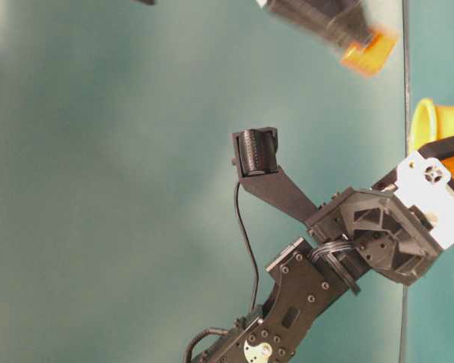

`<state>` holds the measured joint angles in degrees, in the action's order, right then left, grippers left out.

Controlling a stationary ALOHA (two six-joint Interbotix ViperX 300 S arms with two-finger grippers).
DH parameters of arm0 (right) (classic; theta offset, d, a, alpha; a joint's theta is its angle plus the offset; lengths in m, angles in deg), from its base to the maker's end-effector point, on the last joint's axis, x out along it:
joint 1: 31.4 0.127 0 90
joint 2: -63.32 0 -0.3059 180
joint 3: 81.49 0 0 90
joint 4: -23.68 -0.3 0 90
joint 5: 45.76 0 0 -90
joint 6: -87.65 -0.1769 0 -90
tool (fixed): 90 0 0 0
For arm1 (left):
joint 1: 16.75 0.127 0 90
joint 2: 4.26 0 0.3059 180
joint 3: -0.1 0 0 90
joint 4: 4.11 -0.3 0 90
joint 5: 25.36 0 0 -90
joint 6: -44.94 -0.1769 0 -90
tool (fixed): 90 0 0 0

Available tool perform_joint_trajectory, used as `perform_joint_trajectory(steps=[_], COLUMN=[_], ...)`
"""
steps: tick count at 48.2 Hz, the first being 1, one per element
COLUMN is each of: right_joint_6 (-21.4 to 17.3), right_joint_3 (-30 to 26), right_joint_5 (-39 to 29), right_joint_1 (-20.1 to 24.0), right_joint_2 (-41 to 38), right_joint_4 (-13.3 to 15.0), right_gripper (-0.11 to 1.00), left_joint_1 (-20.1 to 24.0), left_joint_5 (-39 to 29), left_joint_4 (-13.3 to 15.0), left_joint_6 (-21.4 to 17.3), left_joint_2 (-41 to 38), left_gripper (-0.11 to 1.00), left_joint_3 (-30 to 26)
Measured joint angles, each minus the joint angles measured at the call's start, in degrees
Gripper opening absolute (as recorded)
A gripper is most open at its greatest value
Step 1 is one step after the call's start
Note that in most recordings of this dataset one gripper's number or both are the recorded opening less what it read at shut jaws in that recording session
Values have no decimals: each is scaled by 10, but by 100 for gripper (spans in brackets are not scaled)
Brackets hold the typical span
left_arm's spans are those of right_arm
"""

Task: Hold the block with right arm and the cup with left arm, then put the block into the cup.
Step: 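Close the right gripper on the orange cube and lift it, then carry the cube with the right gripper over the held cup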

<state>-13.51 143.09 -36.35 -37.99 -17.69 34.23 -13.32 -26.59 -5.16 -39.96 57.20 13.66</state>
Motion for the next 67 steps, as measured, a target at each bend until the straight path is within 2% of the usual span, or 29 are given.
perform_joint_trajectory(steps=[6,22,35,42,44,67], right_joint_6=[0,1,1,1,1,1], right_joint_3=[-20,-83,-89,-88,-89,-89], right_joint_5=[34,40,41,41,41,34], right_joint_1=[0,0,0,0,0,0], right_joint_2=[-31,-118,-120,-120,-120,-120], right_joint_4=[7,20,25,26,25,27], right_gripper=[40,40,41,59,61,58], left_joint_1=[1,0,0,0,0,0], left_joint_5=[5,22,22,22,22,22], left_joint_4=[0,1,0,0,0,0], left_joint_6=[0,-1,0,-2,-2,-2], left_joint_2=[0,1,0,0,0,0], left_gripper=[63,63,63,63,63,63], left_joint_3=[0,0,0,0,0,0])
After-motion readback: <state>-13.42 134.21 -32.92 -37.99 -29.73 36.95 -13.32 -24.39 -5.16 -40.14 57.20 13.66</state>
